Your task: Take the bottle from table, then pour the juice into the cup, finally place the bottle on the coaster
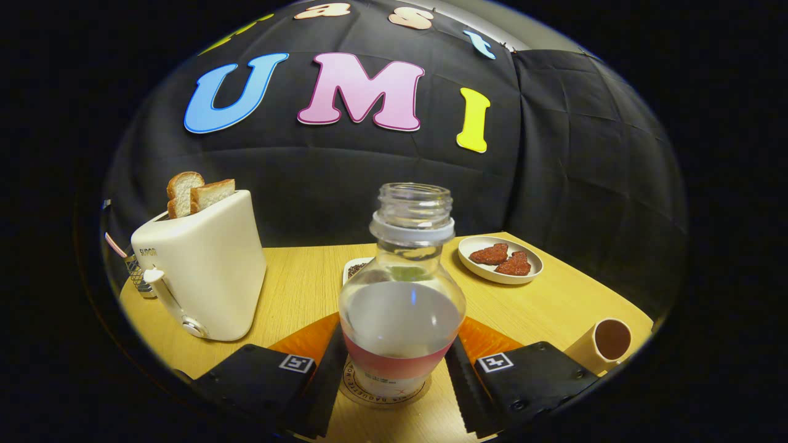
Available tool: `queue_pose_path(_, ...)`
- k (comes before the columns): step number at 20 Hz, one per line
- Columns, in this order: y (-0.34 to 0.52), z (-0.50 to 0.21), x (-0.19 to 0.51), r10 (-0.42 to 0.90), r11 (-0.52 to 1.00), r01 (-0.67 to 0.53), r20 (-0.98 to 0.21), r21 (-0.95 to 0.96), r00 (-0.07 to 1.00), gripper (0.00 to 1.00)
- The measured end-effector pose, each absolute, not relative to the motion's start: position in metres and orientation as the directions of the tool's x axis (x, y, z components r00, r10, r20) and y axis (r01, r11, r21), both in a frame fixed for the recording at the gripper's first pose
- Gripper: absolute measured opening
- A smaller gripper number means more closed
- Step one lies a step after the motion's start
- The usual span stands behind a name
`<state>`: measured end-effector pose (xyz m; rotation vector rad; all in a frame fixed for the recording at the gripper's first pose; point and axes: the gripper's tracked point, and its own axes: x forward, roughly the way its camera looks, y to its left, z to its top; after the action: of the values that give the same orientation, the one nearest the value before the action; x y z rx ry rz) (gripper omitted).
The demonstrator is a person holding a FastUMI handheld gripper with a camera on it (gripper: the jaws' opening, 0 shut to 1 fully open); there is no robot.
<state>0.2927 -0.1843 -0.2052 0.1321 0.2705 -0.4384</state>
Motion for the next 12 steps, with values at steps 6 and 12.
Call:
queue_pose_path(6,-0.181,-0.204,0.27,-0.403,0.894,0.445,-0.339,0.053,0.85,0.97)
queue_pose_path(12,-0.157,-0.207,0.241,-0.386,0.915,0.401,-0.357,-0.035,0.85,0.98)
